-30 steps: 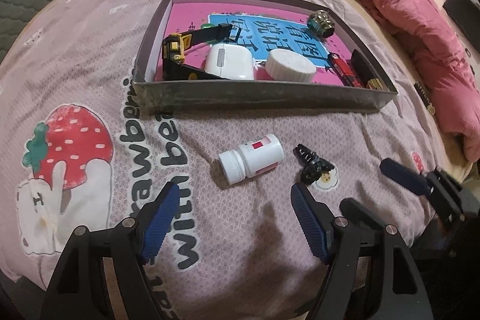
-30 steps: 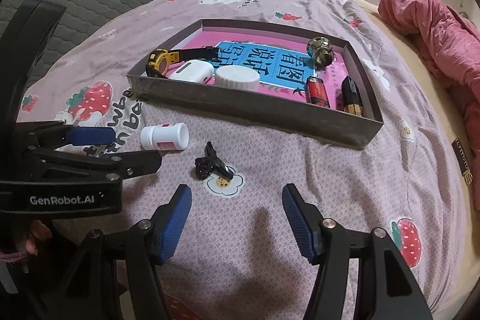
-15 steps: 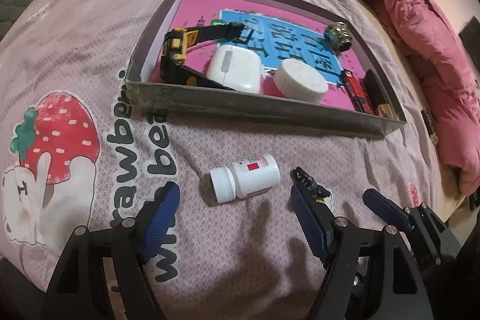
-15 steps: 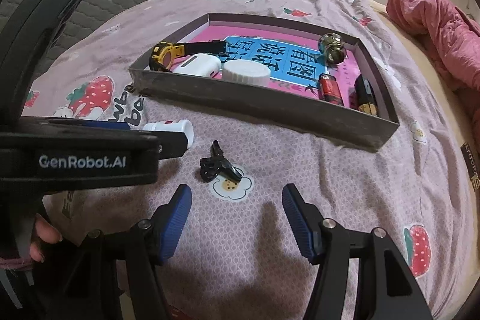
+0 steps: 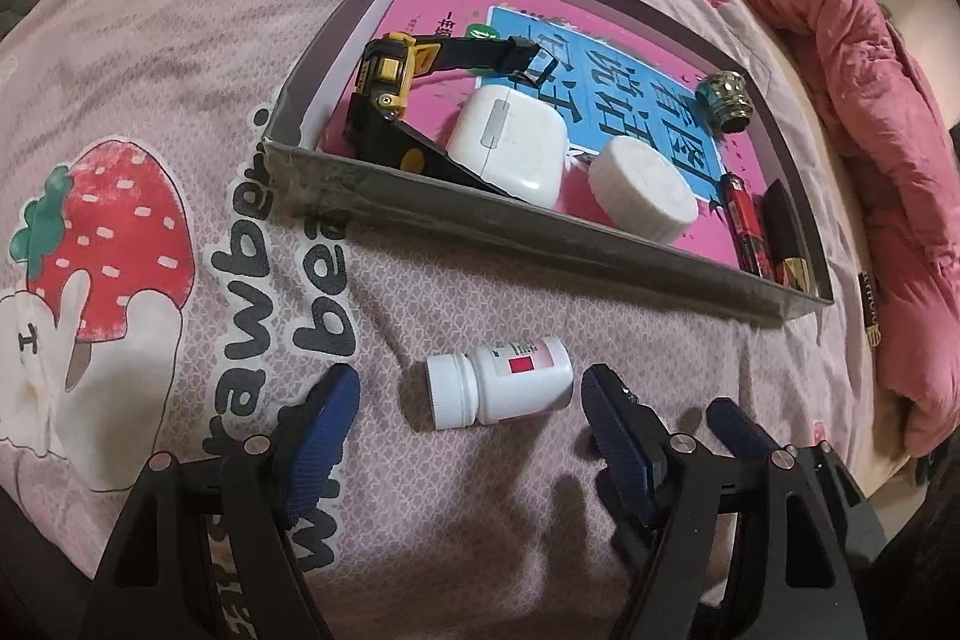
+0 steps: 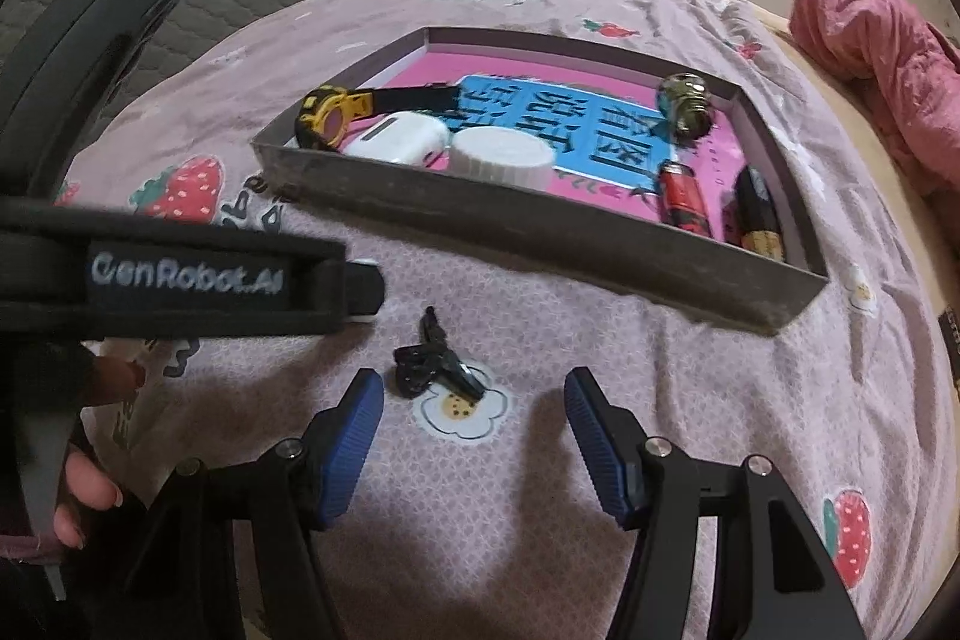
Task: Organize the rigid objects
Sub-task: 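Grasp the white pill bottle with the left tool while the right tool grasps the black clip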
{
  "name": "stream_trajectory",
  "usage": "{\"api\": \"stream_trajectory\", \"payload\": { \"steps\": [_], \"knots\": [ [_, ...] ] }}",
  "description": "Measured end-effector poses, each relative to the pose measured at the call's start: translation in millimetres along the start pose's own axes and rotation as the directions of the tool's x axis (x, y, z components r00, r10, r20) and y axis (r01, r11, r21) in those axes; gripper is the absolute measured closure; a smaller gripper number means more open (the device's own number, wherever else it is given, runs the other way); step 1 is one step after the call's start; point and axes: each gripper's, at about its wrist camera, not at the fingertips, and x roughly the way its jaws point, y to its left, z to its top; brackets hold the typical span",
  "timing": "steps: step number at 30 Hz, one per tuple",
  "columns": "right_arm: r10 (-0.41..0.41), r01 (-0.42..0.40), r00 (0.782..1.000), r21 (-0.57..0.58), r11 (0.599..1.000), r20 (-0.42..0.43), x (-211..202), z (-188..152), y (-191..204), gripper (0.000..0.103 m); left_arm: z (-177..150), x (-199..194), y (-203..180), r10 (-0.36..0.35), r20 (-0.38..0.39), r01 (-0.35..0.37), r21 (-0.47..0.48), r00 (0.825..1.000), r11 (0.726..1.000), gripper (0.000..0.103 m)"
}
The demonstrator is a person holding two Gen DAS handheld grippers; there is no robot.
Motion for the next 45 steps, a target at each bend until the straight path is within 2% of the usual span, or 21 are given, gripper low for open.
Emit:
{"api": "stream_trajectory", "payload": {
  "steps": [5, 18, 23, 27, 35, 45],
  "knots": [
    [0.03, -0.029, 1.0, -0.056, 0.998, 0.01, 6.6, 5.7, 5.8, 0.041, 0.0, 3.4, -2.1, 0.022, -0.007, -0.022, 0.004, 1.0, 1.0, 0.025],
    [0.05, -0.051, 0.999, -0.091, 0.995, -0.007, 25.1, 5.1, 2.0, 0.041, 0.7, 10.4, -1.1, 0.046, -0.013, -0.046, 0.007, 0.999, 0.999, 0.026],
    [0.065, -0.065, 0.998, -0.078, 0.995, -0.005, 26.0, 4.9, -2.0, 0.052, -3.5, 11.7, -4.9, 0.07, -0.002, -0.069, 0.027, 0.998, 0.997, 0.026],
    [0.083, -0.083, 0.997, -0.074, 0.994, -0.004, 24.9, 3.5, -4.0, 0.068, -4.6, 13.0, -6.1, 0.078, 0.001, -0.078, 0.045, 0.997, 0.996, 0.026],
    [0.109, -0.109, 0.994, -0.017, 0.994, 0.008, 19.1, 1.4, -12.6, 0.069, -9.8, 15.8, -11.0, 0.091, 0.02, -0.092, 0.113, 0.996, 0.989, 0.026],
    [0.063, -0.066, 0.997, 0.066, 0.996, 0.045, -5.7, -4.3, -29.0, 0.069, -21.0, 14.6, -13.5, 0.079, 0.064, -0.09, 0.206, 0.995, 0.974, 0.026]
  ]
}}
